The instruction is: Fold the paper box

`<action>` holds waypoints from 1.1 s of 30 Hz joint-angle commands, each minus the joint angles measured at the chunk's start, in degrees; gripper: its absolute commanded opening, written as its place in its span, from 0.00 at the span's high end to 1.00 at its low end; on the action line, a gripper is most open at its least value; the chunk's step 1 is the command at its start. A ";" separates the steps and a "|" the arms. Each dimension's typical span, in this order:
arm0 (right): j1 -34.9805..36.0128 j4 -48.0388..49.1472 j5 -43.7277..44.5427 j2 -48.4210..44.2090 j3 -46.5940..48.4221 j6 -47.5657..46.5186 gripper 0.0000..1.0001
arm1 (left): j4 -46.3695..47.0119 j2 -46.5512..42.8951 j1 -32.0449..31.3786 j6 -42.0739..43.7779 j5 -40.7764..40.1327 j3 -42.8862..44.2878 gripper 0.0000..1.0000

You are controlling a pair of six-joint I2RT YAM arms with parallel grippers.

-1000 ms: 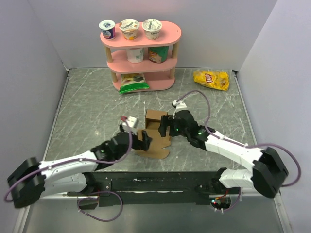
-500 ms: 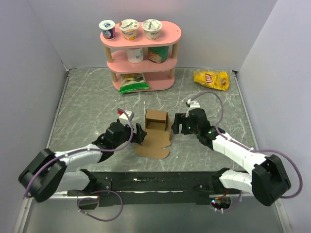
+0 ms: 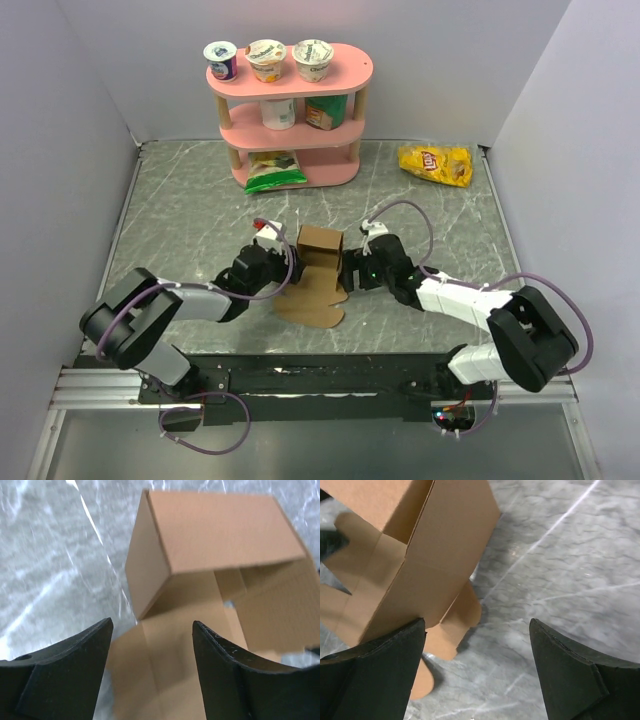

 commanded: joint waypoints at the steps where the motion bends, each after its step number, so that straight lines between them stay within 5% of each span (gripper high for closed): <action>1: 0.77 5.48 1.28 2.21 1.48 -0.75 0.09 | 8.26 2.70 0.18 1.47 -2.97 2.98 0.30; 19: 4.81 20.24 6.54 8.45 0.60 0.84 0.03 | 12.49 10.27 -1.92 3.14 -7.98 5.44 0.70; 33: 8.06 22.97 22.62 12.23 1.92 5.93 0.04 | 11.08 10.62 -4.65 2.88 -12.56 6.14 0.81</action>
